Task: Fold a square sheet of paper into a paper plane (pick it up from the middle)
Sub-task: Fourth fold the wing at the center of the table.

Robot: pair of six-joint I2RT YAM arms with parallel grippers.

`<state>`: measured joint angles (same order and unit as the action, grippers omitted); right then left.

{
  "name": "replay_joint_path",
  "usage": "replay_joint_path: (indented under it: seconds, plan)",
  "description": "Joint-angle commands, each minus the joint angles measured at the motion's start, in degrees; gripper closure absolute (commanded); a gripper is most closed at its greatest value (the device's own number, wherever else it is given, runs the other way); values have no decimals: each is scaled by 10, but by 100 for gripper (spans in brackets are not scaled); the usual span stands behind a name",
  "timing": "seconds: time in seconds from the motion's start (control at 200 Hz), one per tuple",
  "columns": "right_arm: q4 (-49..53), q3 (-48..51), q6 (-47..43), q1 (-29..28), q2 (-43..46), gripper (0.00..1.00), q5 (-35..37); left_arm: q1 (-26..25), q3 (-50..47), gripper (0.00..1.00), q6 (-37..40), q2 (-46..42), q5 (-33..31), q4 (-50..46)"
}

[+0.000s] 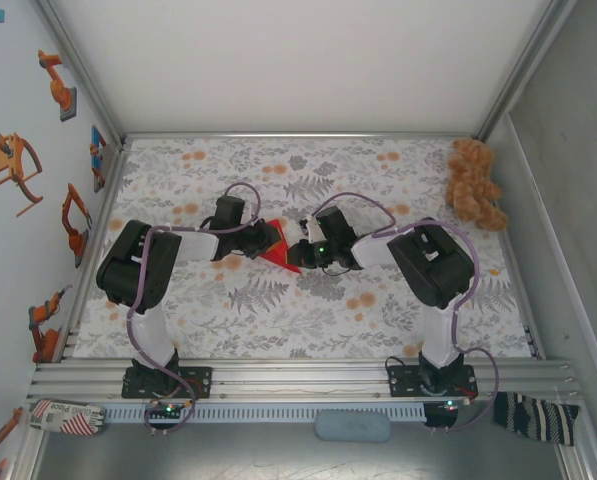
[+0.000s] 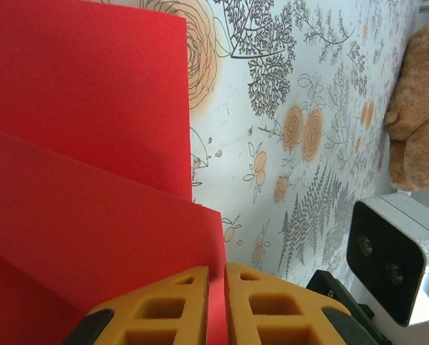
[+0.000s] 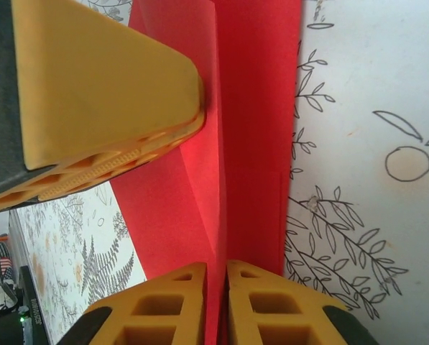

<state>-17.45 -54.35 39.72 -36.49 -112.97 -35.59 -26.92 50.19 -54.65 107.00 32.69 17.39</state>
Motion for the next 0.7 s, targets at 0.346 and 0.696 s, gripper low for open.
replay_joint_path:
  seconds: [0.346, 0.696]
  plan:
    - [43, 32, 21, 11, 40, 79, -16, 3, 7, 85, 9, 2, 16, 7]
    - [46, 40, 23, 17, 55, 79, -26, 2, 7, 85, 10, 4, 21, 7]
